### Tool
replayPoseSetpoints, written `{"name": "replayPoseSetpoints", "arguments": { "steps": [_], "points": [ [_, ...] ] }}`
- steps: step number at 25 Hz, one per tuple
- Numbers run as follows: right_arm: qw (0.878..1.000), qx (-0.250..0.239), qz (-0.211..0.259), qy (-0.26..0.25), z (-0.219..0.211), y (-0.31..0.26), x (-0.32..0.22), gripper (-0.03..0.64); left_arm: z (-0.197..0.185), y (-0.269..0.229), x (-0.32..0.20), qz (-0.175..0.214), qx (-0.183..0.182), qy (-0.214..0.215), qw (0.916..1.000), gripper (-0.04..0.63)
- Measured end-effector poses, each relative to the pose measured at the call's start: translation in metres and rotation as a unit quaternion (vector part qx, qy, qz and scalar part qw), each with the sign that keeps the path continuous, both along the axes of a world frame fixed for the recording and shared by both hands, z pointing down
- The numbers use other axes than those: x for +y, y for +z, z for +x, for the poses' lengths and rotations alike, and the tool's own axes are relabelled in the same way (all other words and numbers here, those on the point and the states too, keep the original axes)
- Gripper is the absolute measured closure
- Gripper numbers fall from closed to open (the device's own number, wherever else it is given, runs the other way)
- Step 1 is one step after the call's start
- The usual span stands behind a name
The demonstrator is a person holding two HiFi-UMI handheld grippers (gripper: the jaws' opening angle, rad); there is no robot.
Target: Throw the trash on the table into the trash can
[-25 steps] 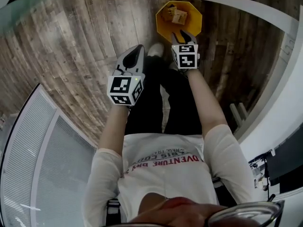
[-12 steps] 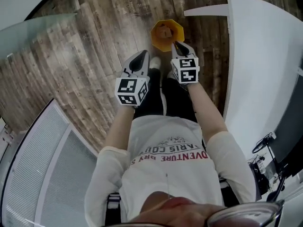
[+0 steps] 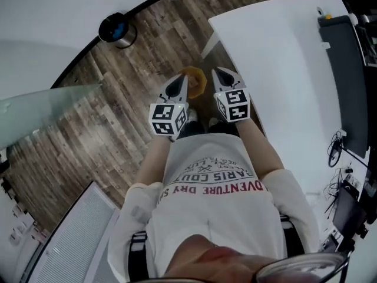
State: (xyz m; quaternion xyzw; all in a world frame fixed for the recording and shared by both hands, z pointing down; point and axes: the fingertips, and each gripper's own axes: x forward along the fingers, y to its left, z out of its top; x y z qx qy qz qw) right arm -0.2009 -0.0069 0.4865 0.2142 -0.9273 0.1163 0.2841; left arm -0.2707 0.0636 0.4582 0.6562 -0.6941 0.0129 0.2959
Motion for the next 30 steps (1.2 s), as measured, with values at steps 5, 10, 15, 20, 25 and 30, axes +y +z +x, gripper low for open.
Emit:
{"name": "replayPoseSetpoints", "arguments": {
  "steps": [5, 10, 15, 20, 25, 30],
  "points": [
    [0.994, -0.047, 0.032, 0.095, 0.068, -0.063, -0.05, 0.591, 0.05, -0.054, -0.052, 0.037, -0.037, 0.083, 0.9952, 0.572],
    [0.977, -0.073, 0.059, 0.192, 0.167, -0.106, -0.08, 0.591, 0.135, -0.101, -0.095, 0.079, -0.055, 0.175, 0.9799, 0.572],
    [0.943, -0.086, 0.083, 0.31, 0.286, -0.126, -0.086, 0.591, 0.238, -0.143, -0.131, 0.138, -0.062, 0.276, 0.9493, 0.572],
    [0.906, -0.084, 0.114, 0.4, 0.389, -0.143, -0.071, 0.591, 0.331, -0.158, -0.148, 0.158, -0.053, 0.358, 0.9187, 0.572],
    [0.864, -0.079, 0.144, 0.477, 0.471, -0.15, -0.056, 0.591, 0.407, -0.163, -0.156, 0.18, -0.046, 0.426, 0.8856, 0.572],
    [0.824, -0.079, 0.152, 0.541, 0.532, -0.156, -0.021, 0.591, 0.472, -0.173, -0.14, 0.185, -0.054, 0.492, 0.8489, 0.572]
  ]
}}
